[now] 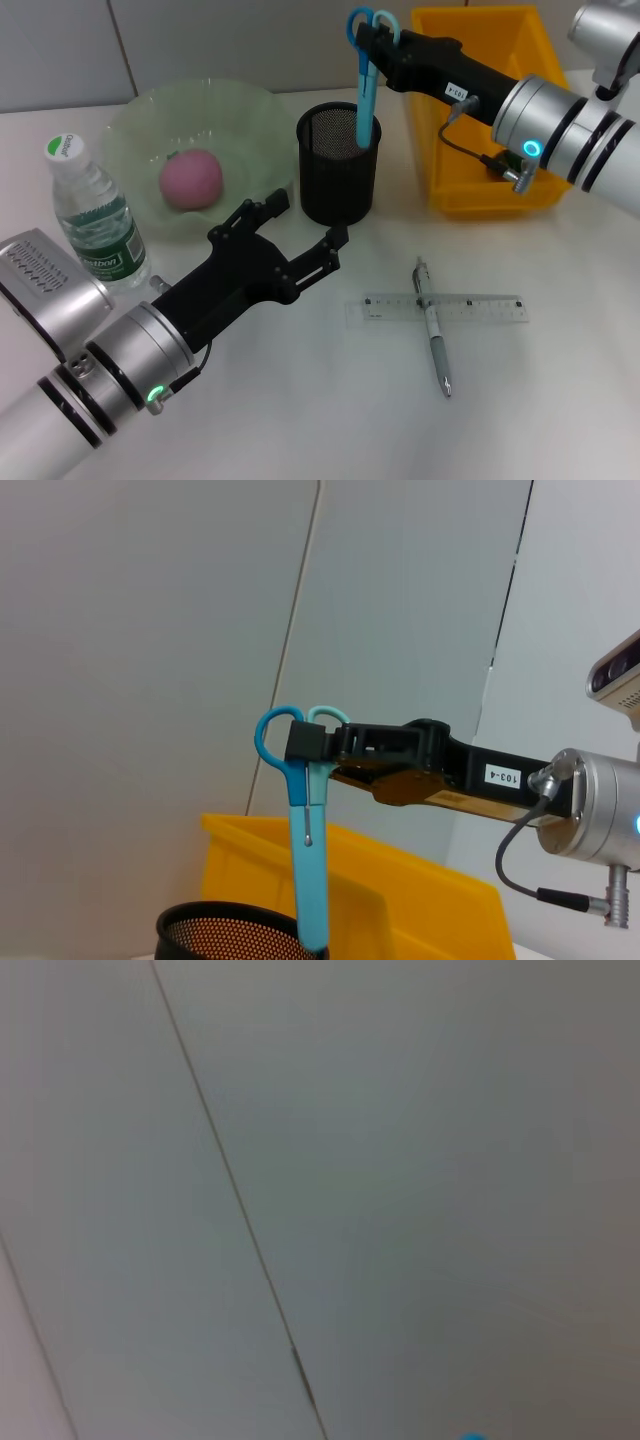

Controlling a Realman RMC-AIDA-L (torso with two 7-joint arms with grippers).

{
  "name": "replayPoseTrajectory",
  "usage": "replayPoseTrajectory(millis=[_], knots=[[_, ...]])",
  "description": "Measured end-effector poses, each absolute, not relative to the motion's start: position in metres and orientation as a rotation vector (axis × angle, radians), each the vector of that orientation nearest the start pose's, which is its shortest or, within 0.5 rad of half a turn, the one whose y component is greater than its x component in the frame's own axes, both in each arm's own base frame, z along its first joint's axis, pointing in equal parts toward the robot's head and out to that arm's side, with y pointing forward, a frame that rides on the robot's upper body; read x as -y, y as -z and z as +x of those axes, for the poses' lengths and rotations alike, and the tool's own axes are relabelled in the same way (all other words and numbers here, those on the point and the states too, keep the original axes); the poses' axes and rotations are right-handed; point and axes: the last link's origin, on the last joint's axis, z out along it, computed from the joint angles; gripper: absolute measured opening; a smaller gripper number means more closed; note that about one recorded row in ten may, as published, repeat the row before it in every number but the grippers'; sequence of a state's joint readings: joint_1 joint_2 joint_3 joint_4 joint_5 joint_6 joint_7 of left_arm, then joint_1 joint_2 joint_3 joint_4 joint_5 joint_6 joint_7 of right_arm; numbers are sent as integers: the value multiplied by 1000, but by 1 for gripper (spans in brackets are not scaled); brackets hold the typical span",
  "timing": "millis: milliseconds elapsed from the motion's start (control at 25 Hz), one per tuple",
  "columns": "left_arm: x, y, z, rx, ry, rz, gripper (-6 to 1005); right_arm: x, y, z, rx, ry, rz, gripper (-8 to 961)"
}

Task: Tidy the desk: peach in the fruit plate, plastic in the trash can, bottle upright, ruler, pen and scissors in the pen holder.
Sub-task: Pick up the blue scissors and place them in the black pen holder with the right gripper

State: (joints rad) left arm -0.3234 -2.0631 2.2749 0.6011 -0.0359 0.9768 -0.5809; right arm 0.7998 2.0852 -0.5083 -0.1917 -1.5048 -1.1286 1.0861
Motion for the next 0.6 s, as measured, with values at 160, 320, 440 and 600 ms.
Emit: replayPoseTrajectory(millis=[160, 320, 440, 600], knots=[[-287, 109, -220, 614, 1037, -2287, 867, -419, 29, 212, -775, -1052, -2146, 210], [-286, 110, -219, 619, 1049, -2291, 867, -416, 33, 214, -774, -1030, -2168, 220], [-285, 109, -219, 623, 1056, -2290, 867, -414, 35, 217, -791, -1019, -2165, 228], [-285, 108, -219, 622, 1063, -2286, 867, -411, 36, 223, -808, -1011, -2157, 238]])
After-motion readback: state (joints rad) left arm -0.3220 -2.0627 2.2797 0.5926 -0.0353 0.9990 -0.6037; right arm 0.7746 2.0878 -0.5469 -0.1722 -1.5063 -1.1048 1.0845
